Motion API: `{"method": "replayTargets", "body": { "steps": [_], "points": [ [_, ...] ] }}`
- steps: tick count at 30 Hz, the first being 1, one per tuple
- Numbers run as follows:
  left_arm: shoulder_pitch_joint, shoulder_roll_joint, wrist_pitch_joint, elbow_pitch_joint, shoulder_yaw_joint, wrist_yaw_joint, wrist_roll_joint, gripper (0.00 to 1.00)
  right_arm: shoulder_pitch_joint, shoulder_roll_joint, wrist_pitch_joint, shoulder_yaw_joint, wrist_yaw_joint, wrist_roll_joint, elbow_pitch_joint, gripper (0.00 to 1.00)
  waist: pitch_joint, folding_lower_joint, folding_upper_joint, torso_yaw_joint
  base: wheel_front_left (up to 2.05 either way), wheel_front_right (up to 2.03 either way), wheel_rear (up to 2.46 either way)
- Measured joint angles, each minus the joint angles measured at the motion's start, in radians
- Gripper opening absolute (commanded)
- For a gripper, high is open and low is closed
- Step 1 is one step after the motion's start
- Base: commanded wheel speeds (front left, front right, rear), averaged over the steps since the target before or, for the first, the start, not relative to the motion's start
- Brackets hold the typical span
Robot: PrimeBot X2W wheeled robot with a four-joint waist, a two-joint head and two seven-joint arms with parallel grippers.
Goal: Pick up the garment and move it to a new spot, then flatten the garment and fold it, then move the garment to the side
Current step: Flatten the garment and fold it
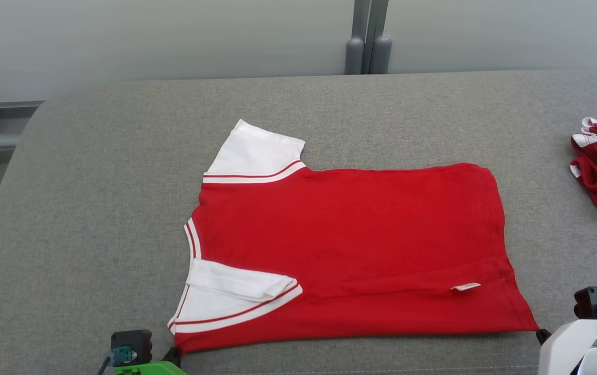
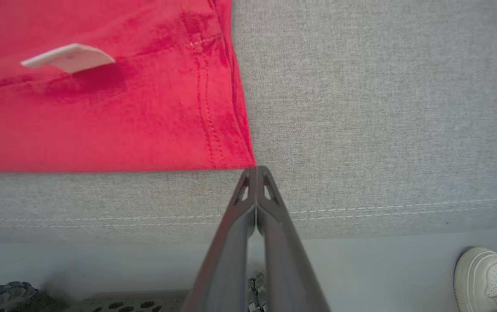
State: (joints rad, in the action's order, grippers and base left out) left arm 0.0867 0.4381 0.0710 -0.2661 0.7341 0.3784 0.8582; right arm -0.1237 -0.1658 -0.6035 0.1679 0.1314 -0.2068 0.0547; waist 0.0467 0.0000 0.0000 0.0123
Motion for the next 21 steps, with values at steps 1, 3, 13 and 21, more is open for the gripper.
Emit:
{"method": "replayTargets", "body": {
  "steps": [1,3,13,21],
  "points": [
    [0.0,0.001,0.0,-0.002,0.0,-0.001,0.003,0.0,0.001,0.006,0.007,0.001,0.0,0.0,0.001,0.07,0.001,0.0,0.0,-0.001,0.0,0.0,0.0],
    [0.0,0.002,0.007,-0.011,0.003,-0.01,0.004,0.16,0.002,0.015,0.01,-0.002,0.0,0.0,0.008,1.0,0.003,0.0,0.0,-0.004,0.0,0.0,0.0],
    [-0.014,-0.011,-0.133,-0.046,-0.03,-0.036,-0.001,1.0,0.009,0.064,0.126,0.03,0.0,-0.006,0.025,1.0,-0.026,0.0,0.0,0.004,0.0,0.0,0.0],
    [-0.006,-0.02,-0.313,-0.033,-0.13,-0.075,-0.014,1.0,0.027,0.112,0.298,0.023,0.0,-0.071,0.011,1.0,-0.063,0.0,0.0,0.019,0.0,0.0,0.0]
  ]
}}
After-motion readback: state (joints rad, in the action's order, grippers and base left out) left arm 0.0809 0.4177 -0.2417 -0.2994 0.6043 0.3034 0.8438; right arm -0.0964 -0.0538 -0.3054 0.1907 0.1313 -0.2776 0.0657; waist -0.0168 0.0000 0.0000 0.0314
